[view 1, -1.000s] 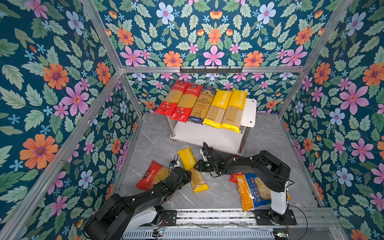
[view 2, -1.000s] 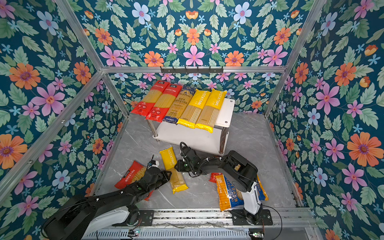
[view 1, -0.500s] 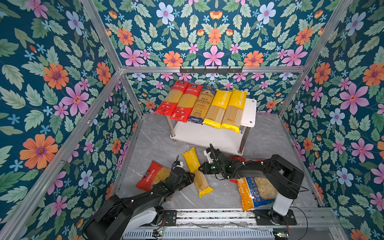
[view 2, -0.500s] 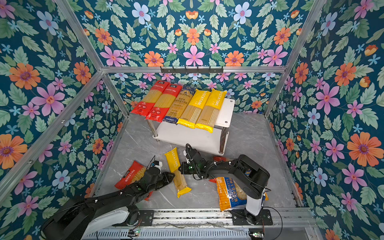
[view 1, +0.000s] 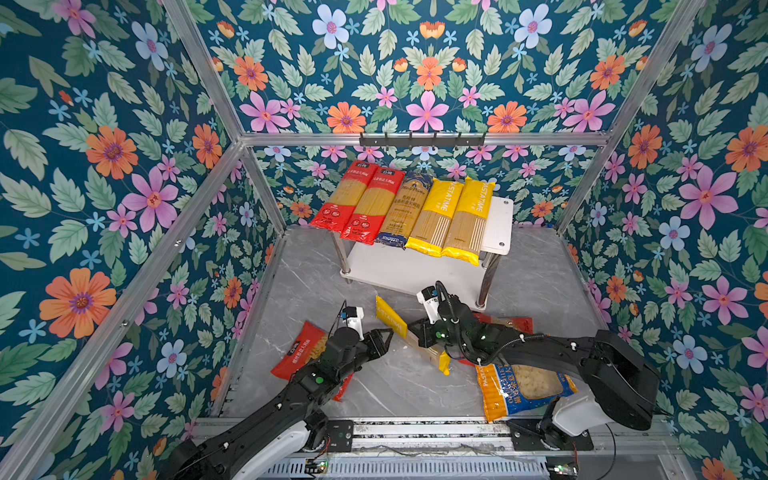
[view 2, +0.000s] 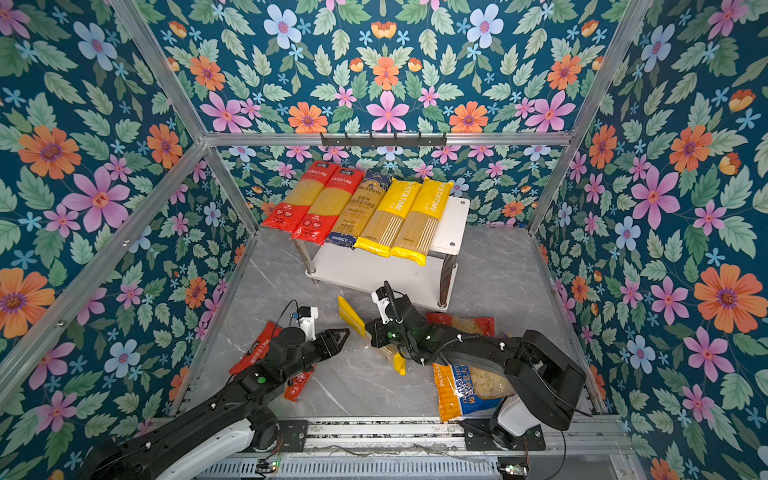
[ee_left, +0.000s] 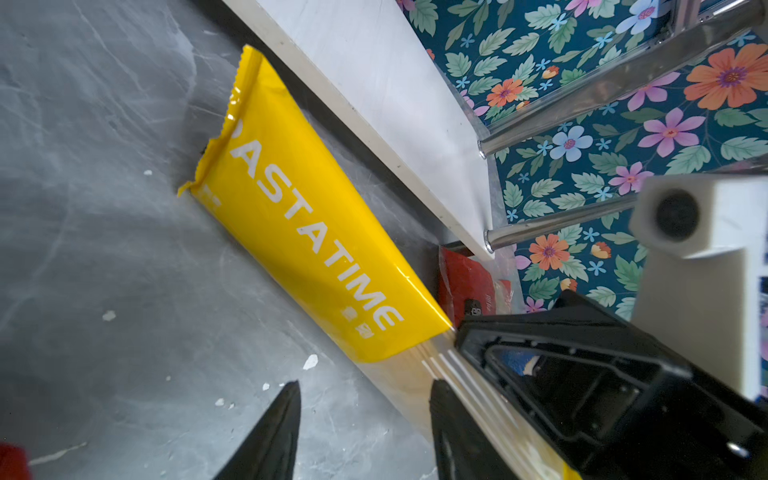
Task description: Place and organize the pasta boxes and bags onto the shelf
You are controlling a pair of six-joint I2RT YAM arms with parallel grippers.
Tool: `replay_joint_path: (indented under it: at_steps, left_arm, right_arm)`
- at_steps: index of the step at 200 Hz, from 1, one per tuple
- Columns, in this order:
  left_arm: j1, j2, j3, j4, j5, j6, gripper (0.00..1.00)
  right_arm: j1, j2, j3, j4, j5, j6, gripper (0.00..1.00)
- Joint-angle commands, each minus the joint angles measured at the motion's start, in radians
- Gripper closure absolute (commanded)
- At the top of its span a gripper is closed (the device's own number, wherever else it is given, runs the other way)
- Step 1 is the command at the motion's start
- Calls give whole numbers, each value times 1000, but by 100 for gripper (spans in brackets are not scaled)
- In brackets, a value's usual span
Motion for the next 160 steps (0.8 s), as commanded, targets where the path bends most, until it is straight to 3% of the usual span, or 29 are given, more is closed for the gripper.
replay_joint_path:
  at_steps: [1,78,111,145,160]
  left_arm:
    - [3,-5,-6,13,8,27,47]
    - [3,44,-33,44,8,18,49]
    - [3,85,-34,59,20,18,49]
    - [2,144,-39,52,14,13,50]
    - [2,176,-47,68,21,-2,51]
  right_arm:
    - [5,-21,5,40,24,-89,100]
    - [14,48,-35,-25,7,79,100]
    - [2,54,-49,-56,7,89,100]
    - [-40,96,-12,-94,4,64,70]
    - [-63,119,12,-133,24,47,62]
